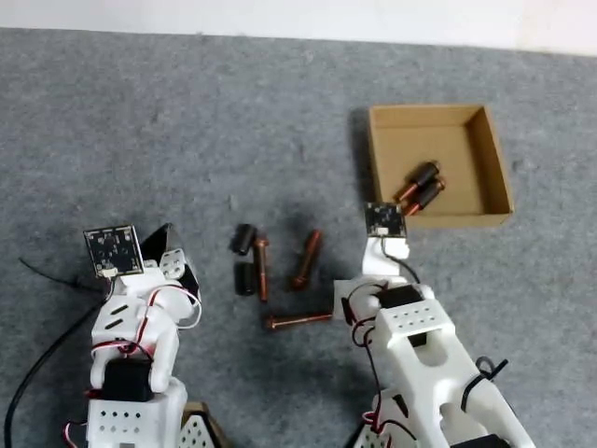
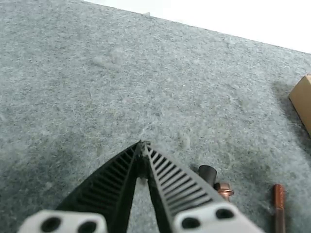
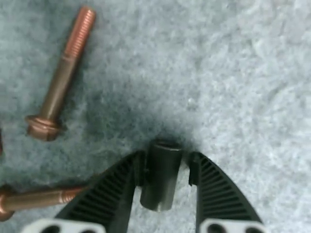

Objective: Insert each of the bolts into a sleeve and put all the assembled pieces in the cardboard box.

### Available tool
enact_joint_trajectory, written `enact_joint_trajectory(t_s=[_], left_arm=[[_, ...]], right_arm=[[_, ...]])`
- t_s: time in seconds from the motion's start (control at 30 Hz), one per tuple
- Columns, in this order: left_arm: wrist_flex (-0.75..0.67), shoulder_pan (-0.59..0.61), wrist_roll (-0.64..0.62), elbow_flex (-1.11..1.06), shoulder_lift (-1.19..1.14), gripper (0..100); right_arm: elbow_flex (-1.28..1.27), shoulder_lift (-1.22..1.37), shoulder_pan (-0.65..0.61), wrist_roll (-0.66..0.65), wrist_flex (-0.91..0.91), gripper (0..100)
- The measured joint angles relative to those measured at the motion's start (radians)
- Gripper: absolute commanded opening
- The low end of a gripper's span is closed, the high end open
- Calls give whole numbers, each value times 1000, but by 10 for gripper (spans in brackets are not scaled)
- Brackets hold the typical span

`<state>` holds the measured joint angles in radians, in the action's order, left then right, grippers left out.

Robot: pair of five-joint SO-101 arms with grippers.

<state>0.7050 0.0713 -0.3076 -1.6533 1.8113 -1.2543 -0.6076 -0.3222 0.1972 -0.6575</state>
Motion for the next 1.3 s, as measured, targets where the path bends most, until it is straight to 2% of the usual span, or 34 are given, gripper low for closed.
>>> enact_joint_trajectory(t_s=[1.3], left_arm=[[0, 0, 0, 0, 0, 7]], right_arm=[[0, -2, -12, -12, -31, 149]])
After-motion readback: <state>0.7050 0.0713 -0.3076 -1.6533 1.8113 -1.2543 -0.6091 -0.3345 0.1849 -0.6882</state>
